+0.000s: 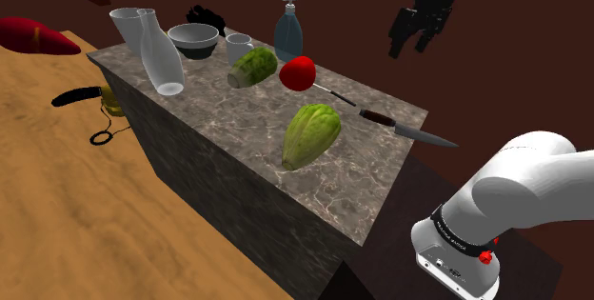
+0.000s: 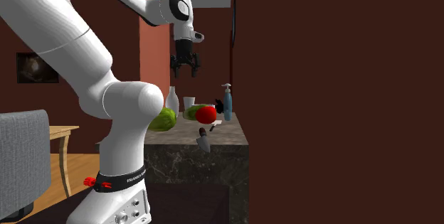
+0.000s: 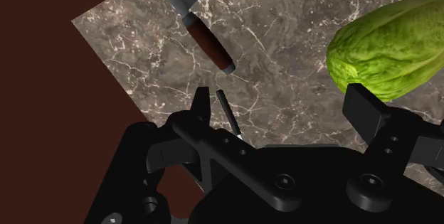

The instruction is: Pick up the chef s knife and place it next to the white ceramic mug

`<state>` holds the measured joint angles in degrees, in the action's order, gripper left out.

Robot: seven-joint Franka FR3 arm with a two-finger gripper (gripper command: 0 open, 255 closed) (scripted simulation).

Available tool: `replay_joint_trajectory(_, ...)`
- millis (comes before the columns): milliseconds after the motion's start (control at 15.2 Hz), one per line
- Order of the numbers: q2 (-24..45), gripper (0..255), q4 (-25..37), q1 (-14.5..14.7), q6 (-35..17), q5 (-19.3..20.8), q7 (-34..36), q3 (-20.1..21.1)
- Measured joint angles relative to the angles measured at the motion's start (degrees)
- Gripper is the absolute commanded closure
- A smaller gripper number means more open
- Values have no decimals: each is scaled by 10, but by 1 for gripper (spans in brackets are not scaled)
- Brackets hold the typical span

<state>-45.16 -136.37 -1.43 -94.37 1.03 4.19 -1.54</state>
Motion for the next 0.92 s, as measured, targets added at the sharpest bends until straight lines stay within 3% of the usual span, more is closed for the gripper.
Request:
replay_joint_trajectory(264, -19, 0, -44, -5, -29, 8, -20, -18)
replay_joint_trajectory(924, -47, 0, -226, -37, -199, 55, -115, -111)
